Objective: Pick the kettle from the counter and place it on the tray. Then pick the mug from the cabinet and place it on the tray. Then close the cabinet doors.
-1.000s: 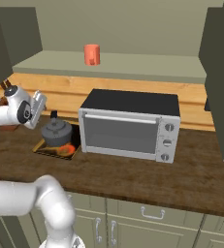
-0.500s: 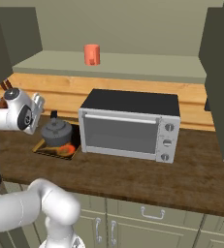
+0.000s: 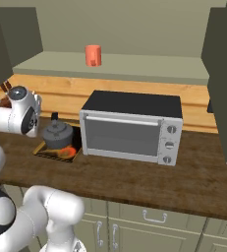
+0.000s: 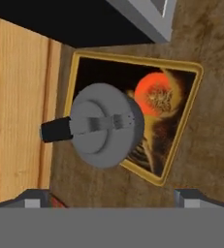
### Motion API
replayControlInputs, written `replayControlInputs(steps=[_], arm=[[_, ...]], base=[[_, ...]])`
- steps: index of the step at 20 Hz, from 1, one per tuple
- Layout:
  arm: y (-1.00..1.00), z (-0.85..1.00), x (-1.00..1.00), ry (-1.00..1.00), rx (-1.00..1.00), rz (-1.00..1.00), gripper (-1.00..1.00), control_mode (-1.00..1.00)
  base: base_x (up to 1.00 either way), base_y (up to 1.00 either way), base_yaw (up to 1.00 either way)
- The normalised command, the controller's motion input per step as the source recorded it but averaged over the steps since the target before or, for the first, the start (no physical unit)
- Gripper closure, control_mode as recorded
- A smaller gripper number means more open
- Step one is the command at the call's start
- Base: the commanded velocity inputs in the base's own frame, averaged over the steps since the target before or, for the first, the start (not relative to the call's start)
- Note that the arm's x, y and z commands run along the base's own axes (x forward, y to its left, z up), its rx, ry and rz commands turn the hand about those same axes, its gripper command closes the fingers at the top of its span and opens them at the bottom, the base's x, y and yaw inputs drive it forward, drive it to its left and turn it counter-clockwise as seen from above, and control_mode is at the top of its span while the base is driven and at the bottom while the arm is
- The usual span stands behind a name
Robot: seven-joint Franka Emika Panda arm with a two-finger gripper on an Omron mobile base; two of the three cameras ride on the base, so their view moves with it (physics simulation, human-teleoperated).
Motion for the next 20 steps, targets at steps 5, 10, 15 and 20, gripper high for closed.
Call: replayControlInputs(steps=[5,10,15,20], arm=[[-0.32,0.35,-0.53,-0.01,-0.14,0.51,-1.00,-1.00],[-0.30,0.26,-0.51,-0.10,-0.30,0.65,-1.00,-1.00],[-0.34,0.29,-0.42,-0.31,-0.46,0.70,-1.00,-1.00],[-0.33,0.32,-0.06,-0.57,-0.34,0.56,-1.00,-1.00]], base=[[0.00,0.00,0.00],[0.00,0.00,0.00],[0.00,0.00,0.00],[0.00,0.00,0.00]])
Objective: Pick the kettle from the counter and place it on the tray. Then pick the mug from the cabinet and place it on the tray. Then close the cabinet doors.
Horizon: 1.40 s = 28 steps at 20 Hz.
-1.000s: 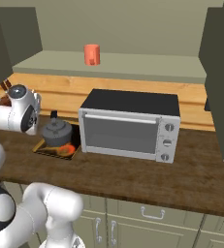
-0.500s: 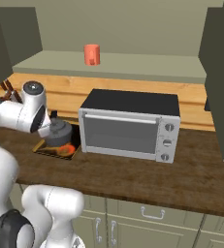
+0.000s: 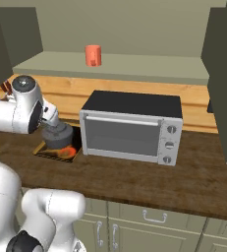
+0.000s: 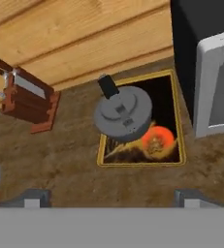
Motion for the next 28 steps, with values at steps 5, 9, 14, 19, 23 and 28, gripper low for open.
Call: replayControlInputs(steps=[5,9,14,19,23,28], arm=[[-0.50,0.37,0.00,-0.65,-0.10,0.41,-1.00,-1.00],[-0.46,0.55,0.05,-0.38,0.00,0.19,-1.00,-1.00],[-0.48,0.47,0.16,-0.24,-0.01,0.13,-1.00,-1.00],[-0.38,0.68,0.33,-0.02,0.00,0.01,-1.00,-1.00],[-0.37,0.75,0.28,0.00,0.00,0.00,-1.00,-1.00],[-0.38,0.65,0.34,0.00,0.00,0.00,-1.00,-1.00]], base=[[0.00,0.00,0.00],[0.00,0.00,0.00],[0.00,0.00,0.00],[0.00,0.00,0.00],[0.00,0.00,0.00],[0.00,0.00,0.00]])
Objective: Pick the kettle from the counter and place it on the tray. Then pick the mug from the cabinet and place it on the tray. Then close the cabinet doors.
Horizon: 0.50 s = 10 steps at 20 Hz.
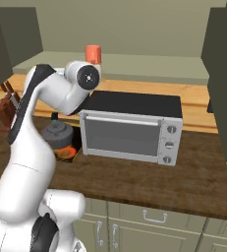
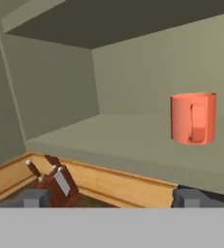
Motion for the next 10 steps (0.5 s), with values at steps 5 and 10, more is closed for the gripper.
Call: replayControlInputs(steps=[5,10], arm=[[-0.17,0.45,0.51,0.20,0.05,0.00,-1.00,-1.00],[-0.12,0.05,0.54,0.14,0.05,0.00,-1.00,-1.00]], base=[[0.00,0.00,0.00],[0.00,0.00,0.00]])
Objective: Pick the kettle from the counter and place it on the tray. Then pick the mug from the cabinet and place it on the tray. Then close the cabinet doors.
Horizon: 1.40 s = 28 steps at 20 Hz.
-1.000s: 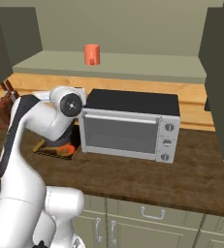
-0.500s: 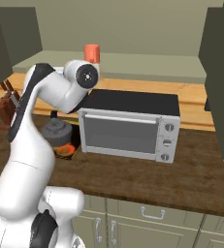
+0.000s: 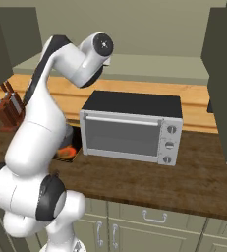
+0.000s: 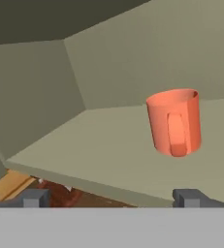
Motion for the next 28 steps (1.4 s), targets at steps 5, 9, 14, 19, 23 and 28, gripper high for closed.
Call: replayControlInputs(steps=[5,9,14,19,23,28], arm=[[-0.08,-0.10,0.51,0.00,0.00,0.03,-1.00,-1.00],[0.03,-0.37,0.38,0.00,-0.14,0.00,-1.00,-1.00],[-0.01,-0.21,0.49,-0.01,-0.09,0.00,-1.00,-1.00],[0.00,-0.05,0.34,-0.04,-0.02,0.00,-1.00,-1.00],[0.00,-0.08,0.39,-0.01,0.00,-0.03,-1.00,-1.00],[0.00,-0.10,0.42,0.00,0.00,-0.07,-1.00,-1.00]], base=[[0.00,0.00,0.00],[0.00,0.00,0.00],[0.00,0.00,0.00],[0.00,0.00,0.00],[0.00,0.00,0.00],[0.00,0.00,0.00]])
